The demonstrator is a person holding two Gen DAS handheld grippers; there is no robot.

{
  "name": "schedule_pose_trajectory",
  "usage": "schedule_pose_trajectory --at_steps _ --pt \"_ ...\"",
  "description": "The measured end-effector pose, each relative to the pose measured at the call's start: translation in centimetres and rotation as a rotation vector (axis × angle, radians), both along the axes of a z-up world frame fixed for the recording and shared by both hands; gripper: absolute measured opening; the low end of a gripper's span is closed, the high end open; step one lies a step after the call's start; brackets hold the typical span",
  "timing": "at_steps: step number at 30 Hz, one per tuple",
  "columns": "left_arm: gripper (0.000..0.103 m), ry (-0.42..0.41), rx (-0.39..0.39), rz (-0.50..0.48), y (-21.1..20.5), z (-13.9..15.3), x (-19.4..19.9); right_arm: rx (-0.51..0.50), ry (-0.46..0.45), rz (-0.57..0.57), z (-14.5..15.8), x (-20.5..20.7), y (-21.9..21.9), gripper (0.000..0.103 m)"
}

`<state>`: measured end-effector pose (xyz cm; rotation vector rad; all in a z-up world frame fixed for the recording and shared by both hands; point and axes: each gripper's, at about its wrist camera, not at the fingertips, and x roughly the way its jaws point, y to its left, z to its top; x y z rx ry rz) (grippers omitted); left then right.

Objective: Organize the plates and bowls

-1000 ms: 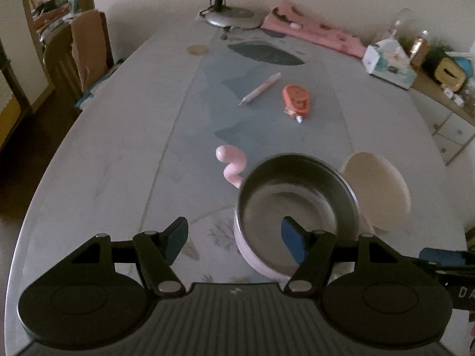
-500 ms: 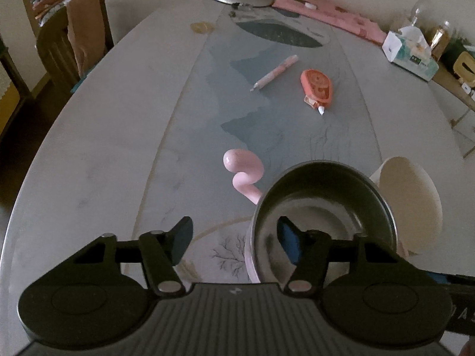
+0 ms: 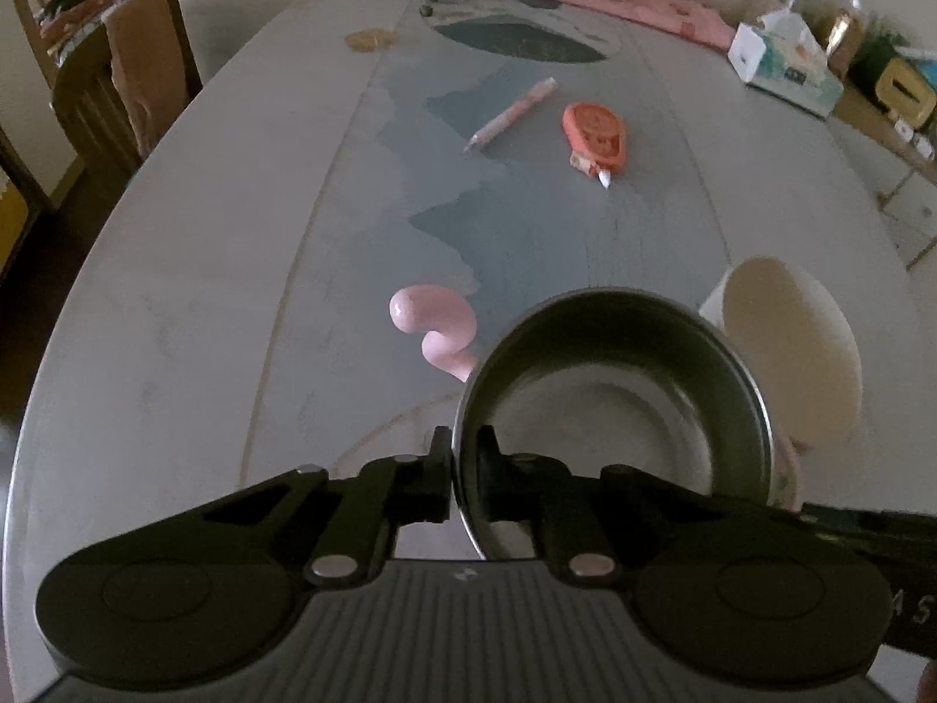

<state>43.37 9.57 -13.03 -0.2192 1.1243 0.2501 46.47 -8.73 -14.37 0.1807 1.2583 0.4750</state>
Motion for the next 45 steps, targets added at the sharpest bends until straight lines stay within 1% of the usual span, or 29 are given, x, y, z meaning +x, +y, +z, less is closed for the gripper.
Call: schedule_pose_trajectory --at_steps 3,6,10,14,21,28,33,40,45 --pt "0.006 0.0 -0.009 0.003 -0.5 0.2 -1.4 -0.009 -0.017 0.02 0.3 -0.4 -0.1 0.035" --pt "0.006 -0.007 0.0 -0.011 -1.3 0.8 -2.8 -0.017 -0.034 0.039 0.7 -1.1 -0.6 0.033" --pt "0.006 -0.014 -0.007 -0.029 -2.6 1.5 -4.9 -0.038 -0.06 0.071 1.6 -2.6 -1.5 0.032" --pt "0.006 -0.027 -0.03 -0.039 -3.8 2.2 -7.1 -0.039 -0.067 0.084 2.1 -4.0 -2.7 0.032" --pt "0.006 -0.045 -0.058 -0.097 -6.9 4.2 -11.2 -0.022 -0.06 0.082 3.4 -6.8 -5.9 0.032" --pt "0.006 -0.074 -0.085 -0.18 -10.3 6.5 -15.6 -0.001 -0.077 0.044 5.2 -11.3 -9.7 0.031" --pt "0.006 -0.067 -0.086 -0.265 -13.6 7.1 -18.5 0.016 -0.076 -0.007 5.7 -14.9 -13.1 0.031" --pt "0.006 -0.051 -0.092 -0.397 -18.0 6.5 -21.9 0.031 -0.042 -0.116 4.7 -19.5 -18.0 0.031" --pt "0.006 -0.03 -0.098 -0.45 -20.3 5.7 -23.5 0.024 -0.016 -0.183 3.3 -21.9 -20.1 0.031"
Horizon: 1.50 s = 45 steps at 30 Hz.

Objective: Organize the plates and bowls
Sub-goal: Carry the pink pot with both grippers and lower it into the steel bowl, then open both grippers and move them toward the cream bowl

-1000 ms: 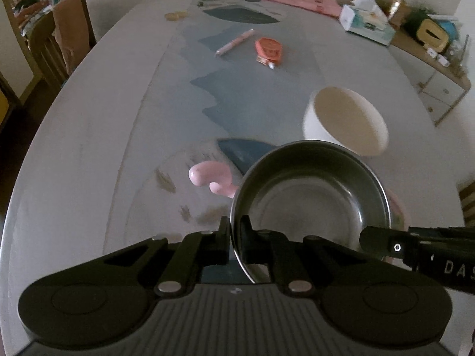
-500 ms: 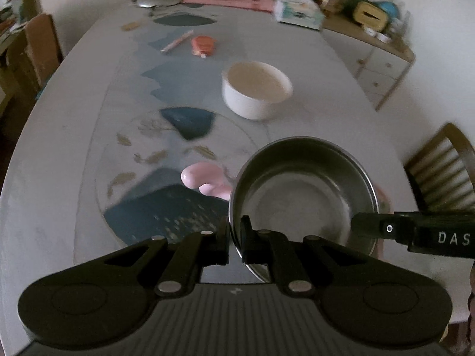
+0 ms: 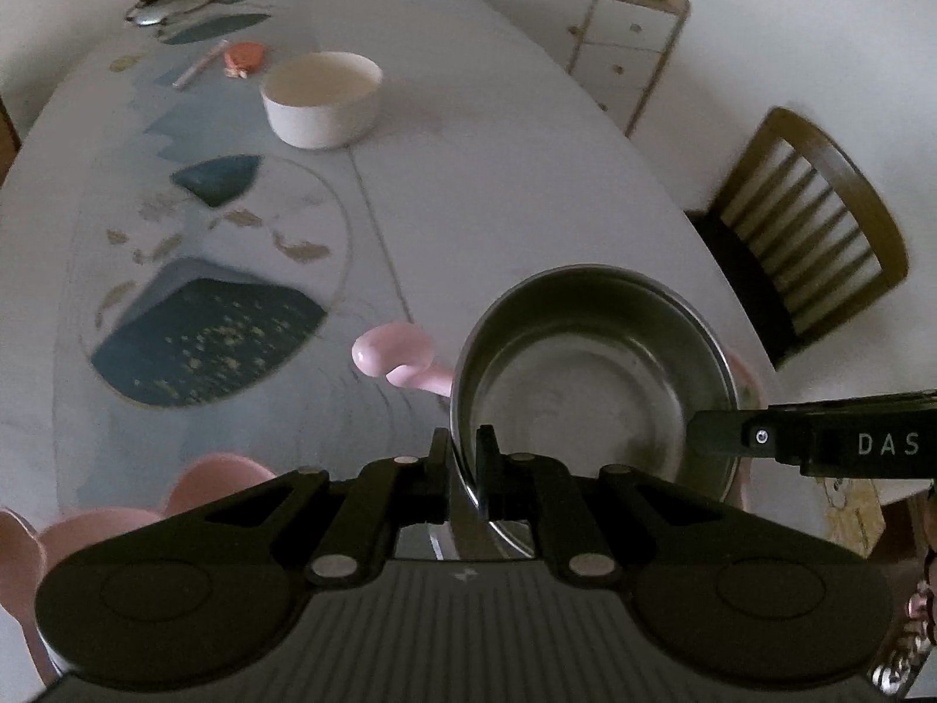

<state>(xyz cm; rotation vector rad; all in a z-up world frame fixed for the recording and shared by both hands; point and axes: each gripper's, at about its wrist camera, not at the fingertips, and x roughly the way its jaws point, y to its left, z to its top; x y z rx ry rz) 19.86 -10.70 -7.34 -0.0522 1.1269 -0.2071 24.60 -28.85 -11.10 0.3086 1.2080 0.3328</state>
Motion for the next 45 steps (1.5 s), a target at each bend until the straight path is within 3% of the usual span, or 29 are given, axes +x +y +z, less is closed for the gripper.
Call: schedule_pose_trajectory --at_steps 9,15,18,24,29,37,45 --pt "0.006 0.012 0.025 -0.072 -2.3 -1.4 -2.0 0.0 0.042 -0.052 -2.0 -2.9 -2.3 0.029" --pt "0.006 0.072 0.014 -0.076 -2.9 -2.8 -2.4 -0.004 0.076 -0.063 -3.1 -2.8 -2.9 0.028" --pt "0.006 0.062 0.028 -0.086 -3.2 -2.8 -2.6 -0.018 0.085 -0.047 -3.4 -2.7 -2.7 0.028" --pt "0.007 0.093 -0.001 -0.083 -3.0 -3.0 -2.1 -0.044 0.09 -0.014 -3.3 -2.0 -2.6 0.029" --pt "0.011 0.094 -0.055 -0.078 -2.2 -2.5 -1.7 -0.057 0.075 0.006 -2.8 -1.9 -3.1 0.037" --pt "0.011 0.052 -0.101 -0.092 -1.0 -0.5 -1.1 -0.075 -0.014 0.083 0.2 -0.2 -2.9 0.046" --pt "0.016 -0.069 -0.08 -0.031 0.7 3.1 2.3 -0.124 -0.145 0.22 5.2 4.8 -0.7 0.054"
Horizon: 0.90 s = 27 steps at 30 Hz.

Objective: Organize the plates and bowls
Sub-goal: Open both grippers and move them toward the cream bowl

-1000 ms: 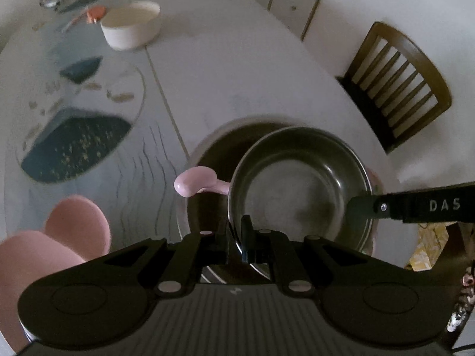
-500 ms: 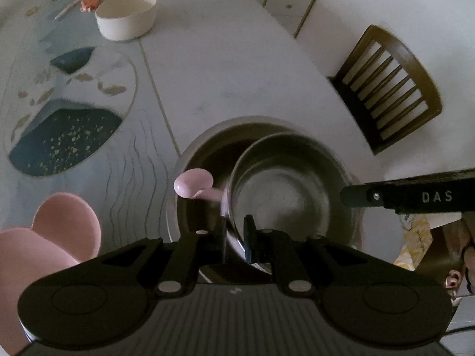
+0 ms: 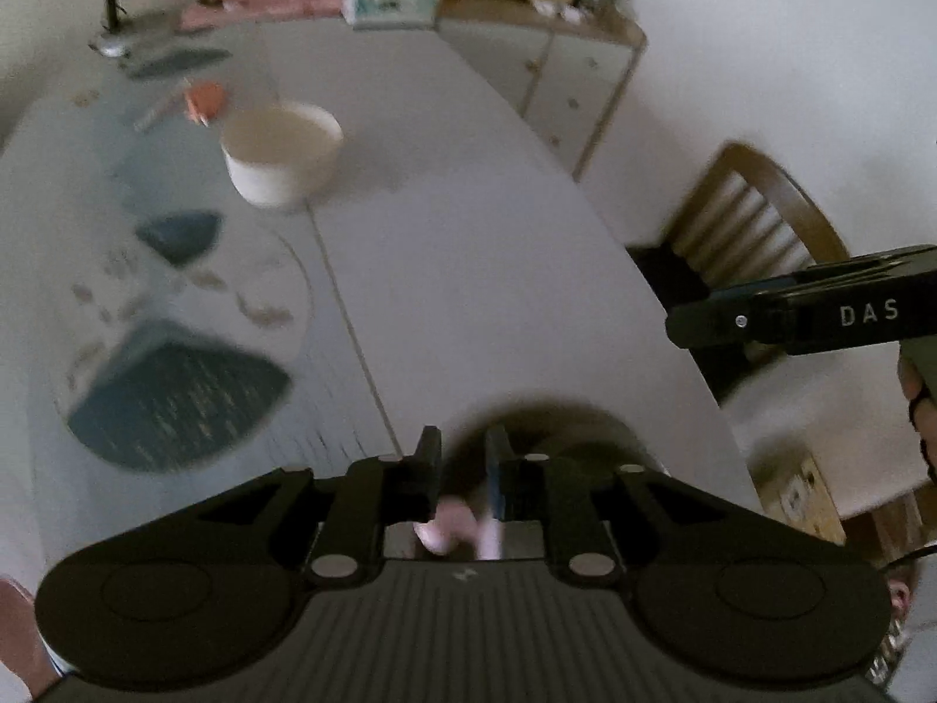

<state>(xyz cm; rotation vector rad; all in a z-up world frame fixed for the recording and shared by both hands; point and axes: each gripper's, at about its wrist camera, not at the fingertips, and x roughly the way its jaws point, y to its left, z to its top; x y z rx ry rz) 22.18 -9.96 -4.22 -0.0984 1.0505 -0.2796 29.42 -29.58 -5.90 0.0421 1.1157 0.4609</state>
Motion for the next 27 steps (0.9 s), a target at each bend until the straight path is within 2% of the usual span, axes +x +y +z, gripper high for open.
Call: schedule_pose_trajectory --at_steps 6,13,15,17,19,22,24,26,27 --pt "0.016 -0.039 0.041 0.074 1.2 0.8 4.1 -0.01 -0.044 0.076 1.6 4.6 2.0 0.054" --pt "0.017 -0.036 0.088 0.152 2.4 0.0 9.5 -0.042 -0.05 0.151 0.5 10.3 4.7 0.054" --pt "0.023 -0.036 0.104 0.174 2.6 -0.4 11.2 -0.054 -0.056 0.171 0.2 11.9 5.3 0.054" --pt "0.04 -0.045 0.116 0.196 3.0 -0.6 12.7 -0.062 -0.056 0.191 -0.1 13.7 5.9 0.055" --pt "0.051 -0.054 0.126 0.22 3.2 -0.7 14.1 -0.069 -0.065 0.208 -0.3 15.2 6.5 0.059" --pt "0.054 -0.054 0.126 0.259 4.0 -1.1 16.6 -0.069 -0.077 0.236 -0.7 17.7 7.4 0.063" --pt "0.06 -0.048 0.13 0.296 4.6 -1.5 18.2 -0.066 -0.084 0.255 -0.9 19.4 8.0 0.068" --pt "0.071 -0.053 0.135 0.337 5.2 -1.8 19.6 -0.061 -0.087 0.279 -1.4 21.0 8.8 0.078" --pt "0.072 -0.058 0.138 0.354 5.5 -1.9 20.3 -0.058 -0.09 0.284 -1.6 21.7 9.1 0.08"
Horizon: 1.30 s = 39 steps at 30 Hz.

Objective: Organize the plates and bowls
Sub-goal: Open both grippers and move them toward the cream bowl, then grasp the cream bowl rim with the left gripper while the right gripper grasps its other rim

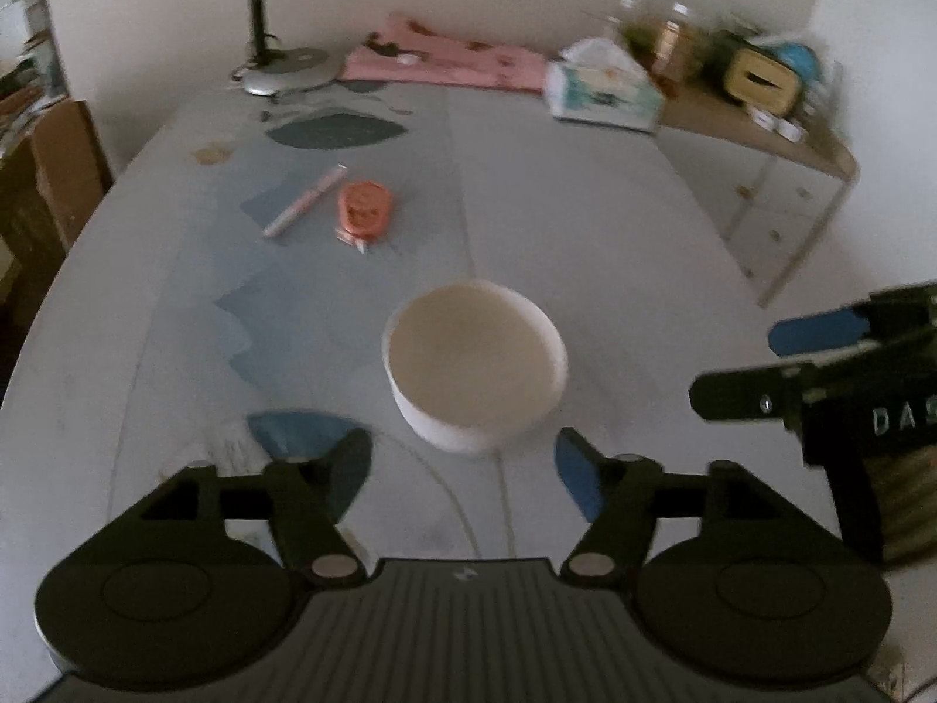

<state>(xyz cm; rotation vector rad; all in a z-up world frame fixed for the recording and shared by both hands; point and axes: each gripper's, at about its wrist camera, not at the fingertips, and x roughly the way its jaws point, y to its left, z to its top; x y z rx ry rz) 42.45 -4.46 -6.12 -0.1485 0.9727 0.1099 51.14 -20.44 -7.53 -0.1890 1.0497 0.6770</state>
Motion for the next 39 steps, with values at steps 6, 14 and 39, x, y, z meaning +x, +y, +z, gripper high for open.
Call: schedule_pose_trajectory --at_steps 6,14,39 --pt "0.072 0.032 -0.014 0.066 1.7 -2.0 3.9 0.005 0.003 0.016 -2.0 3.8 2.4 0.083" --pt "0.072 0.096 -0.034 0.122 3.9 -5.6 7.7 0.001 0.044 0.025 -5.3 6.8 5.1 0.078" --pt "0.009 0.22 0.033 0.083 2.0 -7.2 7.3 -0.054 0.097 0.061 -8.0 6.0 7.3 0.011"
